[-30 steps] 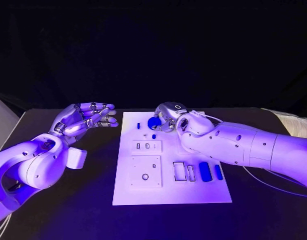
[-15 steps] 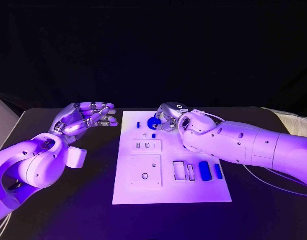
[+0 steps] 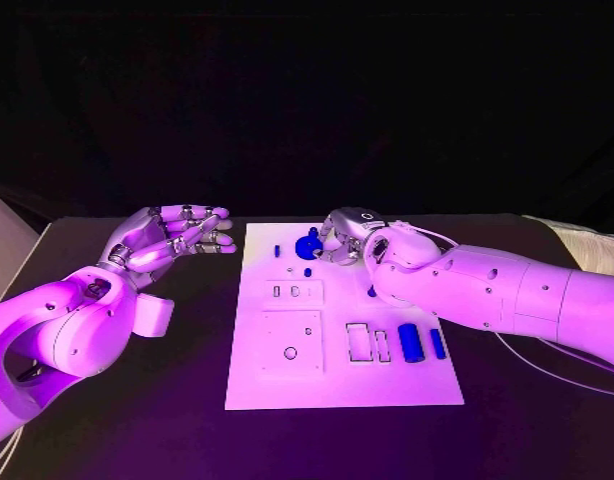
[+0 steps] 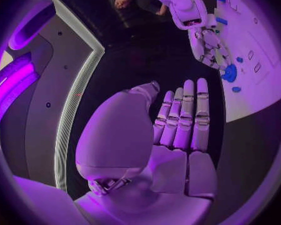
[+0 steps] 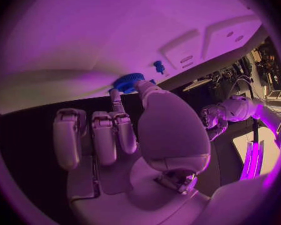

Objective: Assemble the parts on the task board

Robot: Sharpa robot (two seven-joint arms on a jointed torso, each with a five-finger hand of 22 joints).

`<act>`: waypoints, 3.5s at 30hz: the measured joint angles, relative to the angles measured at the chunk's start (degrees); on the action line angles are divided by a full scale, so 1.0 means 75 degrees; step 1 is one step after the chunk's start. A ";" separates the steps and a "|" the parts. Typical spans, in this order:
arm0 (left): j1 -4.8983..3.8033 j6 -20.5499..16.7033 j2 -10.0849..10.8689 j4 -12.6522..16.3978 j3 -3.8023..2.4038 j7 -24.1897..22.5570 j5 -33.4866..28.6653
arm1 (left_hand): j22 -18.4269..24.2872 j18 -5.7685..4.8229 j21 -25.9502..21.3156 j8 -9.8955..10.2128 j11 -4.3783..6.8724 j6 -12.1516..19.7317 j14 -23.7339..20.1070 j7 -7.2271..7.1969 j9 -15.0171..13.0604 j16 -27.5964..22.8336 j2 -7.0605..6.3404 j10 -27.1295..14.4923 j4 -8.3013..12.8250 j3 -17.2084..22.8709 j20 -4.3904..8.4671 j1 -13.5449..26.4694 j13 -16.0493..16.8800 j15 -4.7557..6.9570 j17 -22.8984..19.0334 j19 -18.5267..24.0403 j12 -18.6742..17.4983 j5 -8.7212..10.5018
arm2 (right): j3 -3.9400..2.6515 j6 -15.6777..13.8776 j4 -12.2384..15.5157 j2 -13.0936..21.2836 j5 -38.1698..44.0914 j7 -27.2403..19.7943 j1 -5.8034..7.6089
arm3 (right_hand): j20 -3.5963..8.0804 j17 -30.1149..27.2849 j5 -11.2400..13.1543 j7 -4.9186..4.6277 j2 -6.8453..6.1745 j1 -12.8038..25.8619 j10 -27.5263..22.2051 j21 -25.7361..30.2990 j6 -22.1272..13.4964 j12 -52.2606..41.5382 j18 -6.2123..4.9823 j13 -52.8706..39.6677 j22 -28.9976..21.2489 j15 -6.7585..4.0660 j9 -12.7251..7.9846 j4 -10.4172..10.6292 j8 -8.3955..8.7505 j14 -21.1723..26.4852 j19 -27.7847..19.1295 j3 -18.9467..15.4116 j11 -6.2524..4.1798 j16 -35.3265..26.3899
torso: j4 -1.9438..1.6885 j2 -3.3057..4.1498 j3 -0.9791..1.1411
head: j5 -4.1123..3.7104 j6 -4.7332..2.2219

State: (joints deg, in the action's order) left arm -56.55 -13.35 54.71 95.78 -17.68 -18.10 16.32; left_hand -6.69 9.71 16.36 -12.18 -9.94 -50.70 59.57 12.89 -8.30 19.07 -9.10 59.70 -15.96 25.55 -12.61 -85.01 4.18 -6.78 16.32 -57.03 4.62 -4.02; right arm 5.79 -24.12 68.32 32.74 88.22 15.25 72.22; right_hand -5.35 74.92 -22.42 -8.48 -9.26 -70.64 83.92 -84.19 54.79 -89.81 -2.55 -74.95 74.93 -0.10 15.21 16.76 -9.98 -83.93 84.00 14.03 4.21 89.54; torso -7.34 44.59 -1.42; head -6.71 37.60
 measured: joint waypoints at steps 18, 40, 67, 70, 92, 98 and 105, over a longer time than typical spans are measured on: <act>0.0027 -0.0002 0.0068 0.0005 0.0000 0.0003 0.0001 | 0.0002 0.0000 0.0000 0.0000 0.0000 0.0000 -0.0028 0.0000 0.0000 0.0000 0.0000 0.0000 0.0000 0.0000 0.0000 0.0000 -0.0007 -0.0028 0.0020 0.0000 0.0000 0.0000 | -0.0099 -0.0811 0.1485 0.1538 -0.0443 -0.0288 0.0064 | 0.0000 -0.0001 -0.0074 0.0000 -0.0119 -0.0242 0.0000 -0.0032 0.0000 0.0000 -0.0003 0.0001 -0.0002 -0.0028 -0.0026 -0.0139 0.0033 -0.0028 0.0000 0.0394 0.0000 0.0000 | 0.0030 -0.0005 0.0007 | 0.0017 -0.0054; 0.0109 0.0003 0.0018 -0.0040 0.0000 -0.0002 0.0002 | 0.0003 0.0000 0.0000 0.0000 -0.0001 0.0000 -0.0056 0.0000 0.0000 -0.0001 0.0000 0.0057 -0.0022 0.0021 0.0000 0.0000 -0.0005 0.0001 0.0050 0.0000 0.0000 0.0000 | -0.0116 -0.0372 0.0731 0.3031 -0.2516 -0.2597 0.0341 | 0.0000 -0.0002 0.0512 -0.0042 -0.0754 -0.1561 0.0000 0.0036 0.0013 0.0102 -0.0004 0.0003 -0.0004 -0.0057 -0.0102 -0.1113 0.0084 0.0001 0.0000 0.1249 0.0000 0.0000 | 0.0103 -0.0010 0.0116 | -0.0276 -0.0179; 0.0163 0.0015 -0.0016 -0.0107 0.0003 -0.0002 0.0001 | 0.0005 0.0000 0.0000 0.0000 0.0026 0.0000 -0.0055 0.0000 0.0000 -0.0001 0.0000 0.0085 0.0001 0.0043 0.0000 0.0000 -0.0004 0.0000 0.0057 0.0000 0.0001 0.0000 | -0.0086 0.0506 -0.0083 0.2661 -0.2130 -0.2741 0.0000 | 0.0000 -0.0002 0.0876 -0.0164 -0.0765 -0.1571 0.0028 0.0035 -0.0279 0.0149 -0.0004 0.0004 0.0000 0.0000 -0.0186 -0.1053 0.0300 0.0001 0.0000 0.1051 0.0028 0.0000 | 0.0087 -0.0011 0.0089 | -0.0380 -0.0039; 0.0163 0.0016 -0.0015 -0.0109 0.0003 -0.0002 0.0001 | 0.0005 0.0000 0.0000 0.0000 0.0026 0.0000 -0.0055 0.0000 0.0000 -0.0001 0.0000 0.0085 0.0001 0.0043 0.0000 0.0000 -0.0004 0.0000 0.0057 0.0000 0.0001 0.0000 | -0.0087 0.0509 -0.0119 0.2617 -0.2109 -0.2709 -0.0009 | 0.0000 -0.0002 0.0876 -0.0164 -0.0765 -0.1571 0.0028 0.0035 -0.0279 0.0149 -0.0004 0.0004 0.0000 0.0000 -0.0185 -0.1053 0.0300 0.0001 0.0000 0.1051 0.0028 0.0000 | 0.0092 -0.0013 0.0088 | -0.0368 -0.0031; 0.0167 0.0022 -0.0016 -0.0124 0.0001 0.0000 0.0001 | 0.0006 0.0000 0.0000 0.0000 0.0026 0.0000 -0.0055 0.0000 0.0000 0.0029 0.0000 0.0085 0.0001 0.0043 0.0000 0.0000 -0.0003 0.0000 0.0065 0.0000 0.0001 0.0000 | -0.0087 0.0511 -0.0329 0.2369 -0.2084 -0.2532 -0.0060 | 0.0000 -0.0002 0.0784 -0.0044 -0.0593 -0.1479 0.0029 -0.0001 0.0145 0.0059 -0.0004 0.0004 -0.0003 -0.0014 -0.0125 -0.0926 0.0121 -0.0013 0.0000 0.1030 0.0028 0.0000 | 0.0109 -0.0018 0.0099 | -0.0356 -0.0002; 0.0168 0.0023 -0.0019 -0.0128 0.0001 0.0001 0.0001 | 0.0006 0.0000 0.0000 0.0000 0.0026 0.0000 -0.0055 0.0000 0.0000 0.0029 0.0000 0.0085 0.0000 0.0043 0.0000 0.0000 -0.0003 0.0000 0.0065 0.0000 0.0000 0.0000 | -0.0088 0.0513 -0.0339 0.2343 -0.2086 -0.2522 -0.0066 | 0.0000 -0.0002 0.0784 -0.0041 -0.0593 -0.1479 0.0029 -0.0001 0.0149 0.0059 -0.0005 0.0004 -0.0004 -0.0029 -0.0124 -0.0926 0.0121 -0.0028 0.0000 0.1030 0.0028 0.0000 | 0.0108 -0.0021 0.0096 | -0.0357 0.0015; 0.0169 0.0025 -0.0019 -0.0132 0.0001 0.0002 0.0001 | 0.0006 0.0000 0.0000 0.0000 0.0000 0.0000 -0.0055 0.0000 0.0000 0.0029 0.0000 0.0111 0.0000 0.0043 0.0000 0.0000 -0.0003 0.0000 0.0080 0.0000 0.0001 0.0000 | -0.0088 0.0512 -0.0346 0.2322 -0.2087 -0.2512 -0.0068 | 0.0000 -0.0002 0.0784 -0.0040 -0.0593 -0.1479 0.0029 -0.0001 0.0149 0.0060 -0.0005 0.0005 -0.0004 -0.0057 -0.0118 -0.0927 0.0121 0.0000 0.0000 0.1030 0.0028 0.0000 | 0.0108 -0.0023 0.0092 | -0.0357 0.0027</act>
State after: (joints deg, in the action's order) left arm -55.28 -13.16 54.57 94.79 -17.67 -18.09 16.33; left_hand -6.64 9.71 16.36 -12.18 -9.94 -50.70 59.16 12.89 -8.30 19.29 -9.10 60.53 -15.96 25.86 -12.61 -85.01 4.16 -6.78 16.92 -57.03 4.62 -4.02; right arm 5.13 -20.28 65.73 50.15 72.57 -3.59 71.71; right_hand -5.35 74.91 -16.54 -8.78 -13.71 -81.73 84.13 -84.19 55.91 -89.36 -2.58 -74.91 74.90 -0.53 14.33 9.81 -9.07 -83.93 84.00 21.76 4.41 89.54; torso -6.54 44.42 -0.74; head -9.38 37.80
